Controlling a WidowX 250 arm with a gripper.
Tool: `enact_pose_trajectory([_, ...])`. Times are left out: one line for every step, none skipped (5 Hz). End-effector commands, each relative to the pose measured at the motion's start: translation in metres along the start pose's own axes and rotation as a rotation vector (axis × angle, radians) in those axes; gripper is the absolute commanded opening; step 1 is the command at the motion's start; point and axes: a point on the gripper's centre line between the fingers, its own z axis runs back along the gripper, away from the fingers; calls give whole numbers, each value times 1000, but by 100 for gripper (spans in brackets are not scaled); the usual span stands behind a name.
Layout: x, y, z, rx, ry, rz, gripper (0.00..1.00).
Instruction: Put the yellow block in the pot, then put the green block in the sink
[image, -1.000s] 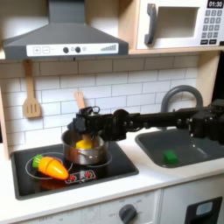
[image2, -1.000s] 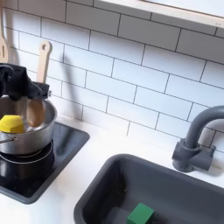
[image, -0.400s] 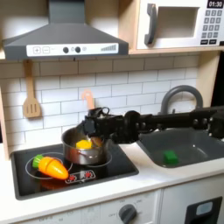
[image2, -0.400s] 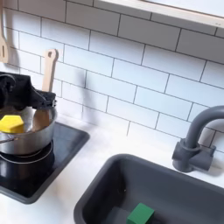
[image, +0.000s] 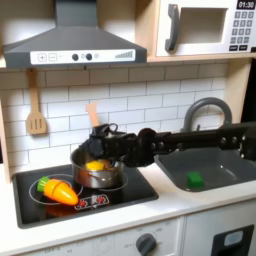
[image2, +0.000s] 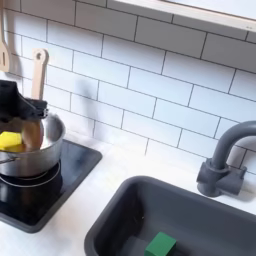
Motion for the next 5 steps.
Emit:
enact_pose_trajectory([35,-1,1,-6,-85,-26,0])
enact_pose_trajectory([57,1,0,3,-137,-38,0])
enact_pose_trajectory([71,3,3,13,-168,-59,0])
enact_pose_trajectory([74,6,-4,19,-169,-48,0])
enact_pose_trajectory([75,10,-8,26,-169,-41,0])
